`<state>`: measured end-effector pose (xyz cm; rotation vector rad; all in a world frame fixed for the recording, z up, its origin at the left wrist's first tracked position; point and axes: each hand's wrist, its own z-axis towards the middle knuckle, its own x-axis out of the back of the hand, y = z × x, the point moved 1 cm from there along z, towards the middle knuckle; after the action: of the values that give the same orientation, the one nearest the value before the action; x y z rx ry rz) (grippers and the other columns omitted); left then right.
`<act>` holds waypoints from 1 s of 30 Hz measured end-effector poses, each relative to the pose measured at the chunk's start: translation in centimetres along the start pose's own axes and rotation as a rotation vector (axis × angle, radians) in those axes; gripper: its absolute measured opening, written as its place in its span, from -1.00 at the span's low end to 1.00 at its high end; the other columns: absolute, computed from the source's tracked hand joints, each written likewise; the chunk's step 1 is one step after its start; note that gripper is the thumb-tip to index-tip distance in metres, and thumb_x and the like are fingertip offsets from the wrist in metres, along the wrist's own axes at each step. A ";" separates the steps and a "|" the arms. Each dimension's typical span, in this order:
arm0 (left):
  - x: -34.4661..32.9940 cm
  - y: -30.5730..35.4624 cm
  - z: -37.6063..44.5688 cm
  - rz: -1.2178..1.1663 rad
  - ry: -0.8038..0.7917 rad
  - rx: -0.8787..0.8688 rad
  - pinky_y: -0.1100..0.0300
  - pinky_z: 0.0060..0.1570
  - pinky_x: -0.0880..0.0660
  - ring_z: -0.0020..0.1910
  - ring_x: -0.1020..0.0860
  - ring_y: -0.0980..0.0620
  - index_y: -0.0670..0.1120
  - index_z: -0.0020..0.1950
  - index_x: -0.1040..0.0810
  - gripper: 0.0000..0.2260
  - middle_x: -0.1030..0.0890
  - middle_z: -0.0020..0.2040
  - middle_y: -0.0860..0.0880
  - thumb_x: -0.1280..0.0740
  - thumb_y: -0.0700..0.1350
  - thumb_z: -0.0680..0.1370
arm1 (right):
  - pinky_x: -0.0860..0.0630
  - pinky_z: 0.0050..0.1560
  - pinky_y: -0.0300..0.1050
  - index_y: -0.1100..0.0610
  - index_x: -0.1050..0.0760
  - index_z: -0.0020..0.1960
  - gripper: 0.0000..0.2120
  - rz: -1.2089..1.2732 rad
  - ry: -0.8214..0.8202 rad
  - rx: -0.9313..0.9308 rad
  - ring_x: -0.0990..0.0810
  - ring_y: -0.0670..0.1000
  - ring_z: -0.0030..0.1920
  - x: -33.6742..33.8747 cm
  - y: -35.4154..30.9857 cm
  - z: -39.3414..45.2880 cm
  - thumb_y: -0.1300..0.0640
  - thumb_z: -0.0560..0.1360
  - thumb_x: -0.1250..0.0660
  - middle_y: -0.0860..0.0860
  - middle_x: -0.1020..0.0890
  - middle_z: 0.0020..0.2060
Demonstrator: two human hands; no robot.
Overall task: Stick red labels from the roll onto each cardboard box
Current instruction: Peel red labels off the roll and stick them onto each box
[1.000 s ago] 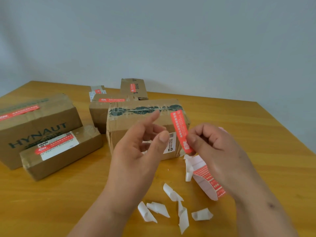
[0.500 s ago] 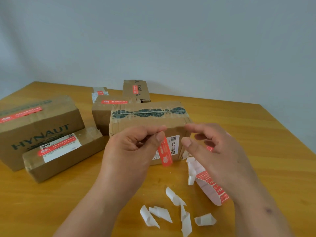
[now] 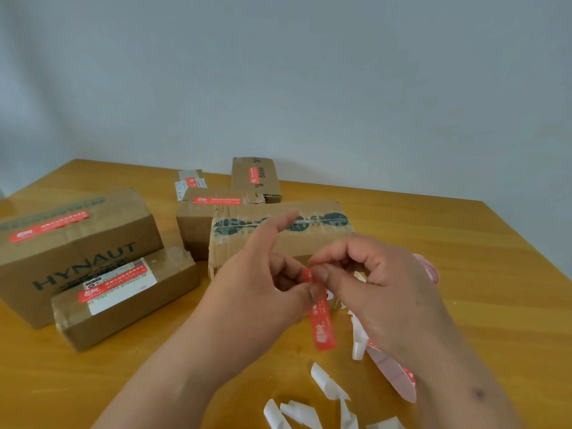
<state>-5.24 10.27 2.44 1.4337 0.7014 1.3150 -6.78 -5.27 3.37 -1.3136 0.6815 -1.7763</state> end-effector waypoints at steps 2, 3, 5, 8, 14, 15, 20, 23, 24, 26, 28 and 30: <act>0.2 0.0 0.3 -0.138 0.002 0.065 0.28 -0.32 -0.54 -0.30 -0.60 0.11 0.26 0.38 -0.34 -0.39 -0.66 -0.21 -0.01 -0.49 -0.08 0.42 | -0.47 -0.15 -0.40 -0.10 -0.60 -0.19 -0.84 -0.026 0.021 0.064 -0.59 -0.16 -0.10 -0.4 -0.1 0.3 0.15 0.47 -0.40 -0.20 -0.63 -0.21; 0.3 0.0 0.4 -0.127 0.012 0.065 0.30 -0.35 -0.51 -0.33 -0.58 0.13 0.23 0.32 -0.42 -0.48 -0.66 -0.21 0.00 -0.48 -0.05 0.42 | -0.47 -0.14 -0.39 -0.10 -0.59 -0.18 -0.84 -0.026 0.035 0.095 -0.59 -0.15 -0.10 -0.6 -0.2 0.4 0.16 0.48 -0.40 -0.19 -0.63 -0.21; 0.6 0.1 0.7 0.007 0.050 0.033 0.35 -0.39 -0.47 -0.38 -0.53 0.21 0.17 0.08 -0.57 -0.75 -0.65 -0.25 0.10 -0.46 0.02 0.42 | -0.50 -0.15 -0.36 -0.08 -0.59 -0.16 -0.85 0.053 0.073 0.120 -0.60 -0.14 -0.13 -0.8 -0.3 0.5 0.17 0.49 -0.38 -0.16 -0.64 -0.22; 1.1 -0.3 0.9 0.112 0.086 0.040 0.39 -0.43 -0.41 -0.44 -0.44 0.24 0.10 -0.20 -0.60 -0.93 -0.58 -0.37 0.17 -0.45 0.03 0.45 | -0.52 -0.20 -0.33 -0.06 -0.61 -0.15 -0.94 0.311 0.176 0.099 -0.59 -0.16 -0.22 -0.2 -0.4 1.1 0.07 0.47 -0.37 -0.11 -0.64 -0.26; 2.4 -0.9 1.2 0.002 0.039 0.086 0.33 -0.46 -0.33 -0.49 -0.38 0.22 0.11 -0.19 -0.56 -0.89 -0.58 -0.40 0.12 -0.33 -0.01 0.54 | -0.50 -0.06 -0.11 -0.13 -0.62 -0.15 -0.94 0.461 0.192 0.060 -0.58 -0.07 -0.14 -0.1 0.3 2.3 0.00 0.40 -0.39 -0.06 -0.64 -0.21; 2.7 -0.9 1.3 0.028 0.057 0.075 0.34 -0.46 -0.32 -0.51 -0.37 0.23 0.09 -0.19 -0.56 -0.88 -0.60 -0.37 0.11 -0.33 -0.02 0.55 | -0.50 -0.08 -0.14 -0.13 -0.62 -0.16 -0.95 0.457 0.202 0.043 -0.58 -0.08 -0.16 -0.3 0.4 2.5 0.00 0.39 -0.40 -0.07 -0.64 -0.23; 4.4 -0.3 2.5 0.208 0.125 0.021 0.39 -0.51 -0.32 -0.53 -0.36 0.22 0.05 -0.22 -0.56 -0.88 -0.58 -0.39 0.05 -0.35 -0.03 0.53 | -0.43 -0.26 -0.40 -0.04 -0.58 -0.19 -0.95 0.276 0.275 -0.058 -0.52 -0.21 -0.28 -0.6 0.9 3.7 0.07 0.45 -0.41 -0.15 -0.60 -0.31; 5.4 -0.2 3.7 0.256 0.128 0.032 0.35 -0.46 -0.38 -0.50 -0.37 0.19 -0.02 -0.22 -0.55 -0.87 -0.50 -0.46 0.08 -0.34 -0.05 0.52 | -0.40 -0.29 -0.45 -0.05 -0.55 -0.18 -0.92 0.154 0.312 -0.090 -0.53 -0.19 -0.24 -0.5 1.0 4.6 0.04 0.49 -0.38 -0.13 -0.61 -0.25; 5.7 -0.1 4.2 0.254 0.124 0.038 0.28 -0.41 -0.41 -0.48 -0.39 0.17 -0.04 -0.23 -0.55 -0.88 -0.51 -0.45 0.06 -0.34 -0.08 0.51 | -0.40 -0.30 -0.44 -0.05 -0.54 -0.18 -0.92 0.144 0.318 -0.101 -0.54 -0.20 -0.25 -0.5 1.1 4.9 0.04 0.49 -0.37 -0.12 -0.61 -0.25; 6.1 0.1 5.1 0.248 0.087 0.057 0.17 -0.35 -0.45 -0.48 -0.43 0.13 -0.08 -0.25 -0.57 -0.89 -0.55 -0.43 0.00 -0.35 -0.13 0.48 | -0.43 -0.29 -0.41 -0.04 -0.55 -0.16 -0.94 0.160 0.316 -0.127 -0.55 -0.18 -0.25 -0.5 1.3 5.5 0.04 0.50 -0.37 -0.10 -0.63 -0.24; 6.3 0.4 5.9 0.225 0.009 0.061 0.15 -0.34 -0.49 -0.49 -0.47 0.10 -0.08 -0.25 -0.58 -0.89 -0.60 -0.41 -0.06 -0.34 -0.17 0.47 | -0.47 -0.20 -0.30 -0.05 -0.55 -0.08 -0.96 0.182 0.297 -0.154 -0.59 -0.14 -0.16 -0.6 1.4 6.1 0.01 0.49 -0.37 -0.09 -0.64 -0.18; 6.6 0.8 6.5 0.215 -0.087 0.039 0.14 -0.33 -0.51 -0.48 -0.52 0.09 -0.05 -0.24 -0.59 -0.88 -0.62 -0.40 -0.05 -0.33 -0.17 0.48 | -0.44 -0.14 -0.30 -0.09 -0.53 0.02 -0.87 0.170 0.255 -0.177 -0.58 -0.20 -0.10 -0.5 1.5 6.6 -0.04 0.49 -0.37 -0.15 -0.62 -0.13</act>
<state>2.30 14.10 6.29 1.6227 0.5295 1.3994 0.00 -5.40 4.05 -1.1134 1.0810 -1.7918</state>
